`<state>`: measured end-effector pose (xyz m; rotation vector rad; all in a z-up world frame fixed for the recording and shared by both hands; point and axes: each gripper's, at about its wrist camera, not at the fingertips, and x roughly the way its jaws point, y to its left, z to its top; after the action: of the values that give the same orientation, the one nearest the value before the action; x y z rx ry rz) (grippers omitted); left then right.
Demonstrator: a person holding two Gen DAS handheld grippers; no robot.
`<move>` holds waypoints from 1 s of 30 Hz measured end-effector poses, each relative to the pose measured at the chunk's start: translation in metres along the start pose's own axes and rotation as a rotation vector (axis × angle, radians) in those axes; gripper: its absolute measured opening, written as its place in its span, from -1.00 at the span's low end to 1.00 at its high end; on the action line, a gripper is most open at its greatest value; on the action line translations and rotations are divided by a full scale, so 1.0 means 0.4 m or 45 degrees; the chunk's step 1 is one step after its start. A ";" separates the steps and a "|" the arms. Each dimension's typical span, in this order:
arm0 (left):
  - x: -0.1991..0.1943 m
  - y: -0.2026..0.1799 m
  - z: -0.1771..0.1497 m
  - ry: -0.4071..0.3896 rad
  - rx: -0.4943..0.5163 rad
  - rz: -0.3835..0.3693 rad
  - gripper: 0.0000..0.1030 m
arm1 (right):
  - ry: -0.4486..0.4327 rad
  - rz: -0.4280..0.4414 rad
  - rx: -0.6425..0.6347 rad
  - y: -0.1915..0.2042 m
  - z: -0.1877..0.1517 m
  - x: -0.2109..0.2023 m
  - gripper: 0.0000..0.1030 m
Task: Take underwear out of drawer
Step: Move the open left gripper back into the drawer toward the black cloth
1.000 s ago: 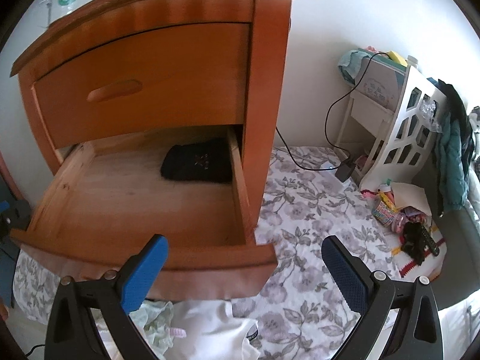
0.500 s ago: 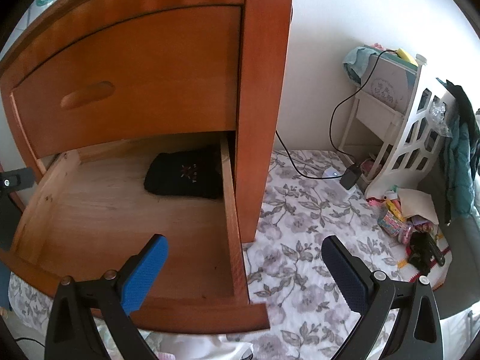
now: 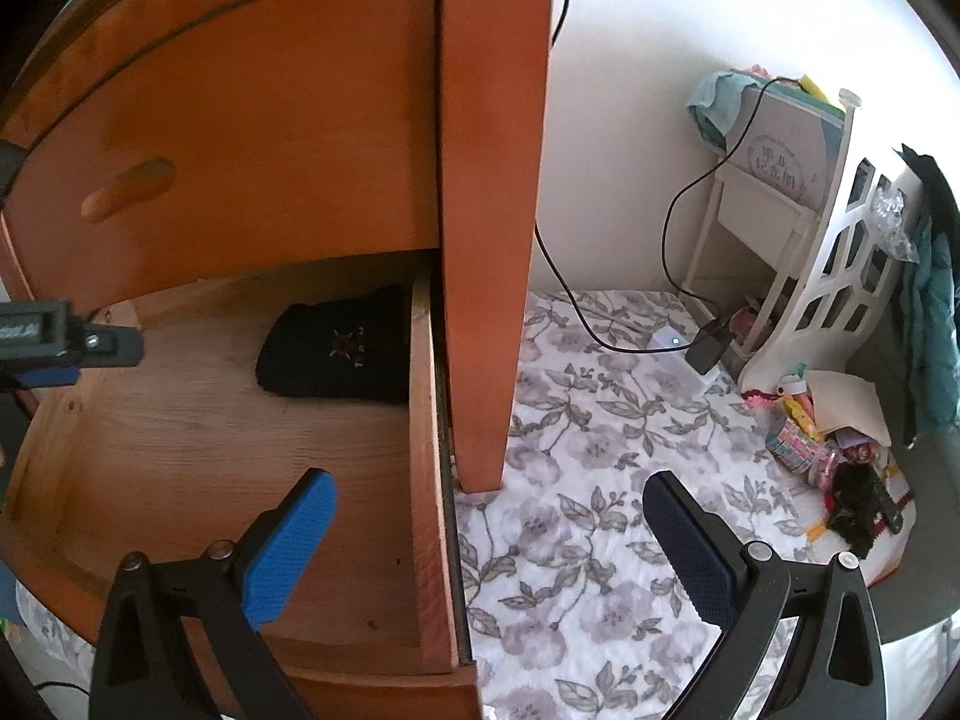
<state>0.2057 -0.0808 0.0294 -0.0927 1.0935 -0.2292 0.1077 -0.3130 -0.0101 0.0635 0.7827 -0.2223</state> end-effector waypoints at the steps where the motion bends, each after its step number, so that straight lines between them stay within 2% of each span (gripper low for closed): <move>1: 0.009 -0.010 0.001 0.007 -0.011 0.003 0.89 | -0.001 -0.001 0.001 -0.005 0.000 0.002 1.00; 5: 0.032 -0.044 0.010 0.011 -0.031 0.030 0.89 | -0.010 -0.004 0.021 -0.028 0.004 0.010 1.00; 12: 0.093 -0.079 0.018 0.086 -0.148 0.036 0.89 | -0.026 0.006 0.055 -0.071 0.002 0.015 1.00; 17: 0.120 -0.069 0.020 0.118 -0.314 0.050 0.85 | -0.032 0.009 0.085 -0.101 -0.005 0.017 1.00; 20: 0.131 -0.067 0.021 0.131 -0.376 0.045 0.69 | -0.033 0.012 0.103 -0.117 -0.011 0.019 1.00; 22: 0.143 -0.064 0.018 0.155 -0.425 0.031 0.49 | -0.036 0.016 0.111 -0.125 -0.014 0.017 1.00; 26: 0.165 -0.066 0.007 0.207 -0.493 -0.004 0.41 | -0.037 0.020 0.124 -0.138 -0.018 0.018 1.00; 30: 0.176 -0.077 0.010 0.203 -0.500 0.008 0.27 | -0.035 0.019 0.132 -0.147 -0.022 0.021 1.00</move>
<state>0.2359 -0.1272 -0.0243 -0.4279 1.2869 -0.0131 0.0943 -0.3704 -0.0207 0.1639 0.7432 -0.2489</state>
